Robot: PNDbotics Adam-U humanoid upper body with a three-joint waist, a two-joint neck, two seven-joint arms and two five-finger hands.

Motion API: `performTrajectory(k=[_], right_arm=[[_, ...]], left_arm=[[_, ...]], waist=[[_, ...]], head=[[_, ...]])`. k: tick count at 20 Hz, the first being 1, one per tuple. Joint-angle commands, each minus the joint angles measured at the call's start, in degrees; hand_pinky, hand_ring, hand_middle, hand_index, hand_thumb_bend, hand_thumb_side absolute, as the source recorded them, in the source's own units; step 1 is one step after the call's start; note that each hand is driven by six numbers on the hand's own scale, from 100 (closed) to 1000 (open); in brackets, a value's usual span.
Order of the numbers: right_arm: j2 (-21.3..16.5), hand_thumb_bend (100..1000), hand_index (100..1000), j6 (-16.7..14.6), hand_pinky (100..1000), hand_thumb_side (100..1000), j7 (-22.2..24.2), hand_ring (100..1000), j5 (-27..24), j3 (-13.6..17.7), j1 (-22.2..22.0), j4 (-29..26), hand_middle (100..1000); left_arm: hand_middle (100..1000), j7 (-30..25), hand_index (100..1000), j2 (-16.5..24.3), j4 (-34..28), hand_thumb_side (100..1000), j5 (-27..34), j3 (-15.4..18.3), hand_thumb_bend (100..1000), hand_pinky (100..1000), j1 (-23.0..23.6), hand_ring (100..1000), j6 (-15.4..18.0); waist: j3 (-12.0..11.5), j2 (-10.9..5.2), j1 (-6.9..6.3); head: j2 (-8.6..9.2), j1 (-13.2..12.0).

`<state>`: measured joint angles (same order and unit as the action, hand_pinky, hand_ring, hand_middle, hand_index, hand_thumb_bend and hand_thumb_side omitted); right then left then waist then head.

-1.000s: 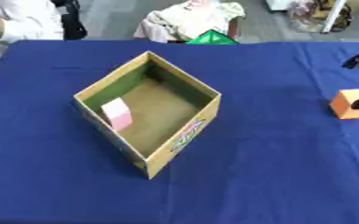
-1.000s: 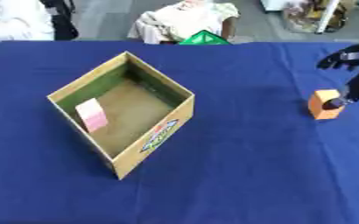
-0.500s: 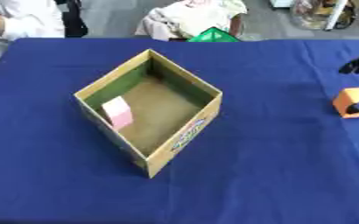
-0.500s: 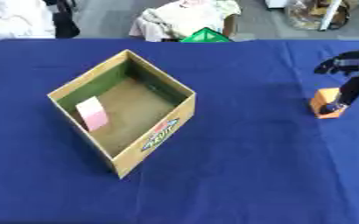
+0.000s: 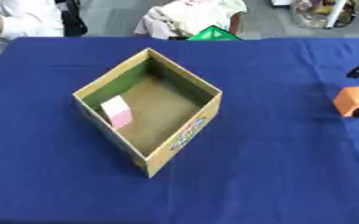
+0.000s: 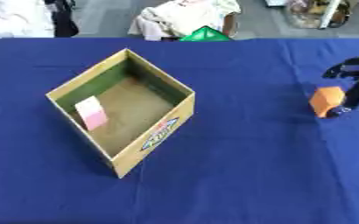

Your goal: Pick up objects on the table and place them in the box.

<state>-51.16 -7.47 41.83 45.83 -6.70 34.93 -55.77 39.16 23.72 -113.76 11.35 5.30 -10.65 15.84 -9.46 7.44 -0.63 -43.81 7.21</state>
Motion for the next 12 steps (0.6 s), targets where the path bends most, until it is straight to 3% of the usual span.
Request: performTrajectory(k=[1, 7, 12], right_arm=[[-1.5, 581, 992, 0.1, 890, 288, -0.4, 967, 1.1, 0.9, 1.4, 0.6, 934], [-0.6, 572, 964, 0.0, 861, 279, -1.1, 940, 2.5, 0.6, 2.3, 2.1, 905], [0.6, 550, 809, -0.9, 758, 261, -4.7, 828, 5.4, 0.7, 3.3, 3.8, 740]], left_arm=[[730, 0.0, 849, 1.0, -0.8, 958, 0.1, 0.4, 528, 847, -0.6, 659, 0.0], [730, -0.1, 849, 0.8, -0.8, 960, 0.2, 0.3, 526, 847, -0.5, 659, -0.1], [729, -0.1, 848, 0.8, -0.8, 961, 0.2, 0.4, 525, 847, -0.5, 658, -0.1]], waist=[[0.1, -0.55, -0.06], [0.0, -0.44, -0.07], [-0.1, -0.41, -0.12]], head=[[0.23, 0.1], [0.38, 0.5], [0.43, 0.6]])
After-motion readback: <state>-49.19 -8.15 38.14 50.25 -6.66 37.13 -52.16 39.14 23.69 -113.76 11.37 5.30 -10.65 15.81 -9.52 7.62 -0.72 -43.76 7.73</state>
